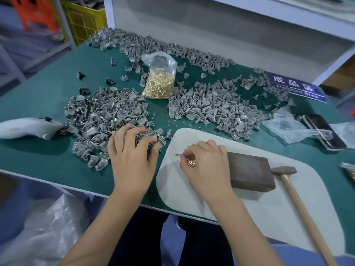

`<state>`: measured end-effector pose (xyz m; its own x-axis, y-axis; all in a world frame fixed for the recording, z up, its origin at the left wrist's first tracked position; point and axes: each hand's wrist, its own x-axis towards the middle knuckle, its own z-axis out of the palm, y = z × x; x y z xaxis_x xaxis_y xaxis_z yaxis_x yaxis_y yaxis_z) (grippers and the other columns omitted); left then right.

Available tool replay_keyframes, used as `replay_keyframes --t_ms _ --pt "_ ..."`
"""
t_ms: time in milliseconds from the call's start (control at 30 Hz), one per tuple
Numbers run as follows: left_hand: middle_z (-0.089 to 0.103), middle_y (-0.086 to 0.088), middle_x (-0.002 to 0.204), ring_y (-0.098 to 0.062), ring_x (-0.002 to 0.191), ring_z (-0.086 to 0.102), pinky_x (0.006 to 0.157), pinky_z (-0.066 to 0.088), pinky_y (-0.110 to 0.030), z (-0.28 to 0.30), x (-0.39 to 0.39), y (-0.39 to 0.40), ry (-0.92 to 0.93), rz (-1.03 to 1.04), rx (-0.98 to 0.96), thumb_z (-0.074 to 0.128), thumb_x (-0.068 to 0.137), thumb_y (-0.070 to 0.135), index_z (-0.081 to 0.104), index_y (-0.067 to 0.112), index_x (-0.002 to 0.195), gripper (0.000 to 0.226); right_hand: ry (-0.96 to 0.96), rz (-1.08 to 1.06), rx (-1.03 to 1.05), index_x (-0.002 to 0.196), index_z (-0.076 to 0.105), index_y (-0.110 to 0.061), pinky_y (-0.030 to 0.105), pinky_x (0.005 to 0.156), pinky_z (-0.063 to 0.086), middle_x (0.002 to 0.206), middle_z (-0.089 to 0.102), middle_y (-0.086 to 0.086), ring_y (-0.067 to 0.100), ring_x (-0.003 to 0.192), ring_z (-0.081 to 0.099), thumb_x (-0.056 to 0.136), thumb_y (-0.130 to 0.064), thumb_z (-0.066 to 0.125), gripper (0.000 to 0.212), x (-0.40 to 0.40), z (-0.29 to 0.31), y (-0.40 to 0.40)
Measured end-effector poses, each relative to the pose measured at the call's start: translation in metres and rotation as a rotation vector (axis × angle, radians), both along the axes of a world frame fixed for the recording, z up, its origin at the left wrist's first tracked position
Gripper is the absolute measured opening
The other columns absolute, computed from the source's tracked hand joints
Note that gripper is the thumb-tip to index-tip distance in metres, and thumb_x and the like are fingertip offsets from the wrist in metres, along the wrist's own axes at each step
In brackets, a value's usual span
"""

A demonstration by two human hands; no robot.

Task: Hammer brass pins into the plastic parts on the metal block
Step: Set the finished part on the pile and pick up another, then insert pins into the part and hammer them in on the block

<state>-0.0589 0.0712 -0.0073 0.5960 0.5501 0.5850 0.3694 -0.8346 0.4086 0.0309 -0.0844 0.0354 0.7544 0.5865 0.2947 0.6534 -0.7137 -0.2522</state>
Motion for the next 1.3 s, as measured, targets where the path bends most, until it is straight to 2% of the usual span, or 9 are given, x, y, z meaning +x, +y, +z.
replay_keyframes --t_ms 133,267,567,733,867,967,1067,1200,1300 --pt "0.061 -0.001 0.124 -0.030 0.137 0.040 0.113 0.027 -0.048 0.000 0.001 0.001 0.029 0.027 0.011 0.074 0.090 0.030 0.069 0.022 0.099 0.013 0.037 0.051 -0.059 0.087 0.076 -0.032 0.038 0.086 0.034 0.088 0.068 -0.012 0.016 0.095 0.053 0.089 -0.051 0.067 0.021 0.005 0.001 -0.003" --pt "0.062 -0.003 0.124 -0.031 0.134 0.041 0.110 0.027 -0.048 0.002 0.003 -0.002 0.060 0.029 0.062 0.076 0.089 0.026 0.072 0.021 0.091 0.007 0.040 0.098 -0.079 0.089 0.076 -0.031 0.038 0.084 0.031 0.090 0.068 -0.009 0.019 0.098 0.053 0.094 -0.049 0.058 0.027 0.001 -0.010 0.004" --pt "0.066 -0.006 0.120 -0.032 0.129 0.046 0.108 0.030 -0.044 0.002 0.003 -0.010 0.064 0.024 0.177 0.065 0.096 0.024 0.075 0.014 0.098 0.015 0.113 0.072 0.238 0.097 0.073 -0.025 0.035 0.081 0.024 0.098 0.066 -0.004 0.026 0.098 0.052 0.098 -0.025 0.061 0.011 0.003 -0.032 -0.004" --pt "0.069 -0.004 0.116 -0.033 0.125 0.052 0.106 0.036 -0.046 0.007 0.006 -0.017 0.025 0.030 0.241 0.068 0.094 0.023 0.076 0.014 0.095 0.012 0.263 0.205 0.650 0.107 0.061 -0.010 0.025 0.084 0.040 0.101 0.062 0.000 0.015 0.091 0.053 0.100 -0.004 0.054 0.011 -0.008 -0.025 -0.015" --pt "0.067 0.001 0.112 -0.028 0.119 0.052 0.105 0.038 -0.038 0.018 0.032 -0.043 -0.081 -0.106 0.130 0.065 0.097 0.026 0.074 0.015 0.099 0.014 0.221 0.219 0.831 0.104 0.065 -0.006 0.018 0.081 0.045 0.096 0.062 0.000 0.011 0.086 0.056 0.096 -0.002 0.062 0.009 -0.007 -0.007 -0.040" --pt "0.063 0.020 0.100 -0.005 0.104 0.051 0.094 0.040 -0.022 0.031 0.065 -0.070 -0.090 -0.287 -0.113 0.058 0.101 0.033 0.067 0.030 0.101 0.010 0.100 0.162 0.852 0.096 0.067 -0.011 0.026 0.077 0.050 0.091 0.062 -0.004 0.012 0.083 0.059 0.089 -0.004 0.066 0.010 0.015 0.008 -0.067" --pt "0.063 0.019 0.091 0.000 0.090 0.055 0.077 0.047 -0.028 0.041 0.105 -0.086 0.043 -0.387 -0.331 0.051 0.102 0.042 0.061 0.034 0.093 0.016 -0.010 0.019 0.695 0.095 0.069 -0.015 0.041 0.076 0.052 0.091 0.066 -0.004 0.021 0.086 0.062 0.087 -0.007 0.069 0.011 0.045 0.009 -0.099" --pt "0.059 0.011 0.079 -0.010 0.081 0.054 0.066 0.045 -0.034 0.047 0.154 -0.100 0.257 -0.454 -0.223 0.049 0.102 0.038 0.057 0.027 0.083 0.024 -0.027 -0.149 0.741 0.095 0.070 -0.012 0.041 0.077 0.053 0.092 0.067 -0.003 0.021 0.087 0.061 0.084 -0.001 0.072 0.015 0.063 -0.006 -0.124" --pt "0.060 0.010 0.081 -0.018 0.086 0.057 0.066 0.044 -0.035 0.048 0.181 -0.105 0.373 -0.502 -0.111 0.051 0.100 0.030 0.062 0.021 0.088 0.018 -0.014 -0.190 0.800 0.090 0.069 -0.010 0.038 0.078 0.049 0.089 0.065 -0.002 0.021 0.085 0.060 0.082 0.001 0.073 0.014 0.059 -0.021 -0.125"
